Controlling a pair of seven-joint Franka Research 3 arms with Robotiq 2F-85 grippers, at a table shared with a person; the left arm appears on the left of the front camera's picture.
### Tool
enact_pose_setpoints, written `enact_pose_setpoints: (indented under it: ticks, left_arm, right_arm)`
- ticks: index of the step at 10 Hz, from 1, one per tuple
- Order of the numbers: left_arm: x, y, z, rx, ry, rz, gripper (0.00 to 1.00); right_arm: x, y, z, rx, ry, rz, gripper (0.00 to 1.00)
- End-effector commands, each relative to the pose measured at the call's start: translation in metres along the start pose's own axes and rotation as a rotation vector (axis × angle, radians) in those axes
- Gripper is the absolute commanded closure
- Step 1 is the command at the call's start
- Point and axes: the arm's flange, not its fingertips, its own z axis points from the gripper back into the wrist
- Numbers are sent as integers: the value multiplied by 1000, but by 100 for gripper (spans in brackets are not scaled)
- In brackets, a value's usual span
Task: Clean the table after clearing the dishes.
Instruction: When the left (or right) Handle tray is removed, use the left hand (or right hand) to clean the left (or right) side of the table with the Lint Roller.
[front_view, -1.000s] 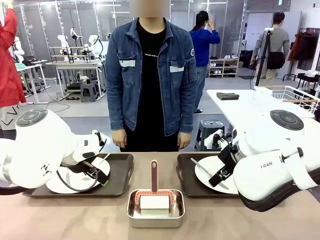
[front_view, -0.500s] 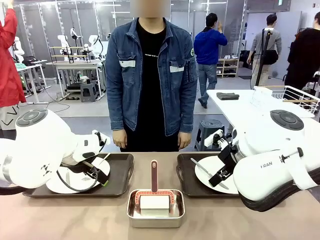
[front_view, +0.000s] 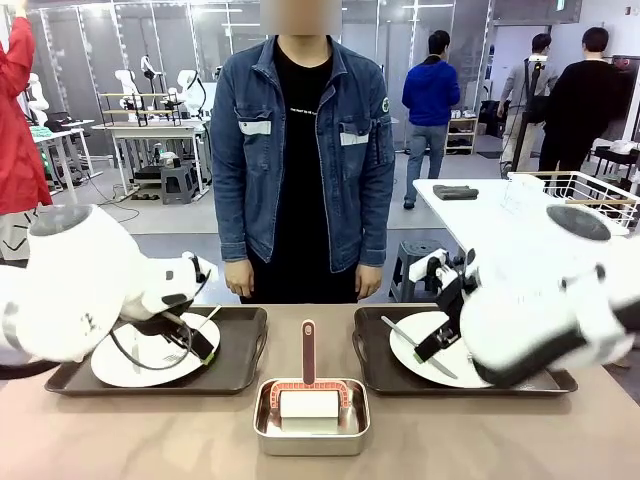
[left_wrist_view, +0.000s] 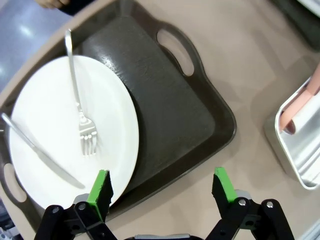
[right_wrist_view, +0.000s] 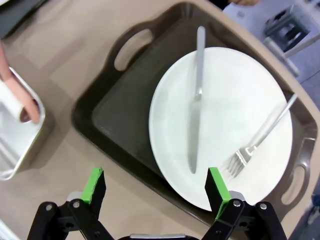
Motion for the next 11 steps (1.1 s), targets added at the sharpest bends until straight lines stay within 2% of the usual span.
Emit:
enact_pose_setpoints:
  ticks: [1, 3, 4, 5, 6, 7, 8, 9, 10, 11]
  left_arm:
    - [17, 40, 50, -184, 48, 9, 0]
    - [20, 79, 90, -443, -16, 38, 0]
    - [17, 103, 105, -578, -72, 101, 0]
    - [5, 131, 122, -714, -163, 184, 0]
    - [-17, 159, 133, -854, -220, 344, 0]
    - [-50, 186, 146, -925, -293, 460, 0]
    - [-95, 212, 158, -949, -331, 544, 0]
    - [-157, 241, 175, -996, -353, 610, 0]
    - [-211, 261, 188, -959, -360, 648, 0]
    - [-262, 277, 200, -897, -353, 753, 0]
  right_arm:
    - [27, -51, 34, 217, 10, -72, 0]
    - [40, -89, 59, 409, -1, -166, 0]
    - [38, -111, 69, 544, -13, -241, 0]
    - [27, -131, 80, 645, -40, -305, 0]
    - [10, -146, 89, 706, -38, -338, 0]
    - [-18, -166, 103, 771, -77, -394, 0]
    - [-53, -188, 119, 765, -76, -439, 0]
    - [-103, -219, 145, 768, -118, -504, 0]
    - [-151, -245, 165, 765, -179, -580, 0]
    - [-202, -266, 179, 738, -224, -667, 0]
